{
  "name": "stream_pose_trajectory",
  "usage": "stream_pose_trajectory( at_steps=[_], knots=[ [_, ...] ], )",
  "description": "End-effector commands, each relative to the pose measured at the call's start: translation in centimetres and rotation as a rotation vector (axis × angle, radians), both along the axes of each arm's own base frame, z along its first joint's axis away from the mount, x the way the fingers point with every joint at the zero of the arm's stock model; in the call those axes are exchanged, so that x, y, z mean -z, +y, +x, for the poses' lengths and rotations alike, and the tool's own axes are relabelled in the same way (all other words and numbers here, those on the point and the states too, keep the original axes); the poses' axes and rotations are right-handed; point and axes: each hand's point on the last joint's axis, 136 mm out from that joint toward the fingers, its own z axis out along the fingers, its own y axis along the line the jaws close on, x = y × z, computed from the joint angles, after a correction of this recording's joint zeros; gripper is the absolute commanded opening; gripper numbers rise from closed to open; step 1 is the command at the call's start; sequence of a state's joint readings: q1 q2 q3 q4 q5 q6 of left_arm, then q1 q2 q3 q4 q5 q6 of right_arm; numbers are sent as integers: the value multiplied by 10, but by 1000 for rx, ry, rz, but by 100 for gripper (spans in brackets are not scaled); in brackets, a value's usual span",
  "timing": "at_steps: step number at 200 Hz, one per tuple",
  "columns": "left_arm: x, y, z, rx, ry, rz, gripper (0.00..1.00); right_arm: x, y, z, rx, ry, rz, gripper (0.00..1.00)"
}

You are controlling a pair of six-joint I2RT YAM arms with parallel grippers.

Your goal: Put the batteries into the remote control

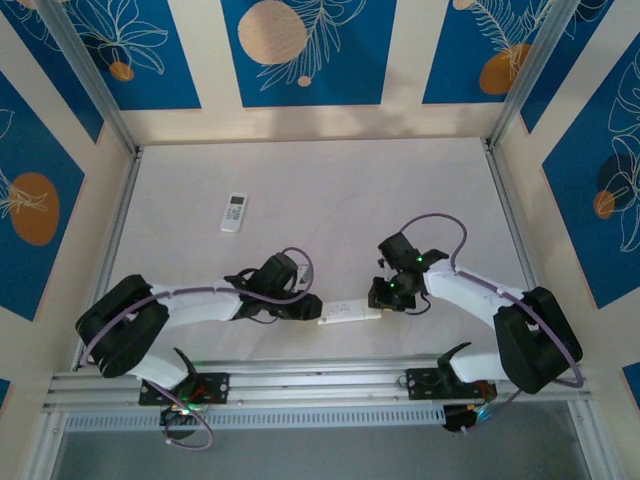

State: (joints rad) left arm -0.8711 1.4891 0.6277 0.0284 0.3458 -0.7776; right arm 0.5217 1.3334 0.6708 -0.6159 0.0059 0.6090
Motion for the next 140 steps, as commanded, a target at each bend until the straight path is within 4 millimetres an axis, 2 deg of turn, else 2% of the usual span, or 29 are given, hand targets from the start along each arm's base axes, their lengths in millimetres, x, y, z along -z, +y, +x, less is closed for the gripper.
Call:
stream_pose_trajectory(
  at_steps=[1, 40, 66, 84, 96, 121, 140],
  knots=[
    [-4, -14, 4, 8, -14, -22, 39, 7, -2, -6, 18, 35, -28, 27],
    [10, -12, 7, -21, 4, 14, 34, 6, 2, -9, 19, 33, -33, 25],
    [11, -15, 8, -18, 8, 10, 32, 6, 5, -11, 27, 39, -59, 24],
    [12, -17, 11, -20, -1, 10, 31, 8, 12, -15, 37, 41, -76, 20],
    [11, -18, 14, -26, -16, 12, 30, 7, 23, -16, 45, 26, -67, 18],
    [10, -18, 27, -60, -59, 26, 29, -1, 63, -20, 57, -4, 47, 18],
    [6, -16, 37, -85, -96, 31, 29, -18, 64, -9, 61, -92, 32, 22]
  ],
)
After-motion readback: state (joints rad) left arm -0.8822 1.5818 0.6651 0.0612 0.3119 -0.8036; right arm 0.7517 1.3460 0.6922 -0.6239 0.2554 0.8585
